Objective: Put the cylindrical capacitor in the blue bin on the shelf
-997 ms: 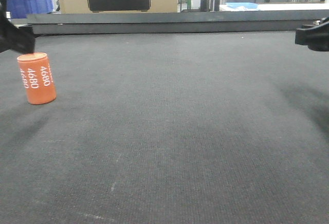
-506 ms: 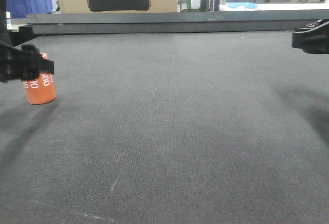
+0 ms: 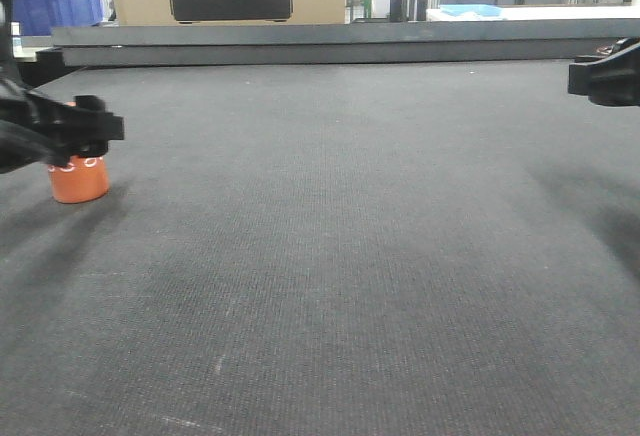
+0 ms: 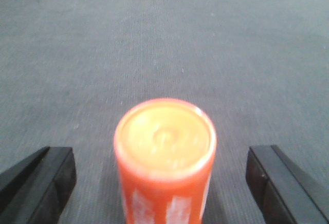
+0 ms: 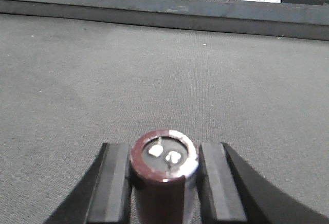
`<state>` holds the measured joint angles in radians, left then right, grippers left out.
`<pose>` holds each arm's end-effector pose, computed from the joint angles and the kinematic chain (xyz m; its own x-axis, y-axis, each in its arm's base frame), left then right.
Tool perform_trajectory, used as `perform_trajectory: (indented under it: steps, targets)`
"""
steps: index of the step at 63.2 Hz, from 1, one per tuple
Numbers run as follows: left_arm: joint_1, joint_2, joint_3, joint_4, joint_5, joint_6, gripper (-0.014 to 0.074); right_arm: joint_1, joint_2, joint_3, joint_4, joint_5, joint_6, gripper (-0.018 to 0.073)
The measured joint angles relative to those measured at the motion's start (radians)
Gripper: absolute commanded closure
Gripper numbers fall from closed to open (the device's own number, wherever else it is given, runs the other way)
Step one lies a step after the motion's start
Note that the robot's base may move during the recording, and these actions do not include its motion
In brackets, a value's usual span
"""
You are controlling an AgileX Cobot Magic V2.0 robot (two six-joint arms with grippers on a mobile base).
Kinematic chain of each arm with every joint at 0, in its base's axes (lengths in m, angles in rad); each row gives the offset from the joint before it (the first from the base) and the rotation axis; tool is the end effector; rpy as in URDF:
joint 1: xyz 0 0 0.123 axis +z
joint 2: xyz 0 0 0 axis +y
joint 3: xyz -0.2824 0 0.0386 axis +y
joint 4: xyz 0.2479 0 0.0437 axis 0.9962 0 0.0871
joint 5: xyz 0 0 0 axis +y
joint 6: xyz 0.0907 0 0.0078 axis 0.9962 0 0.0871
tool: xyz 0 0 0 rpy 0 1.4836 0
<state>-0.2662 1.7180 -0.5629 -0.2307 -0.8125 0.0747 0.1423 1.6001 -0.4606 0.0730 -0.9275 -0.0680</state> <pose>0.2994 -0.0660 0.1636 -0.2643 -0.0152 -0.9643 0.0828 0.9958 -0.0383 0.2783 0.0345 0.1857 -0.1224 -0.0419 -0.9916 -0.0873 0.9957 -0.0313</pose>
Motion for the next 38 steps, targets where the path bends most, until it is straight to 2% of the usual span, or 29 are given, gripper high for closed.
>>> perform_trajectory:
  steps: [20, 26, 30, 37, 38]
  targets:
    - [0.000, 0.073, -0.031, -0.020, -0.017, 0.000, 0.0027, 0.000, 0.000, 0.000, 0.000, 0.000, 0.000, 0.0713]
    - [0.000, 0.077, -0.031, -0.020, -0.019, 0.000, 0.0062, 0.000, 0.000, 0.000, 0.000, 0.000, 0.000, 0.0713]
    - [0.000, 0.077, -0.031, -0.022, -0.028, 0.000, 0.0141, 0.000, 0.000, 0.000, 0.000, 0.000, 0.000, 0.0713]
    - [0.000, 0.077, -0.031, -0.033, -0.031, 0.000, 0.0379, 0.000, 0.000, 0.000, -0.002, 0.000, 0.000, 0.0713]
    - [0.000, 0.077, -0.031, -0.035, -0.031, 0.000, 0.0435, 0.000, 0.000, 0.000, -0.002, 0.000, 0.000, 0.0713]
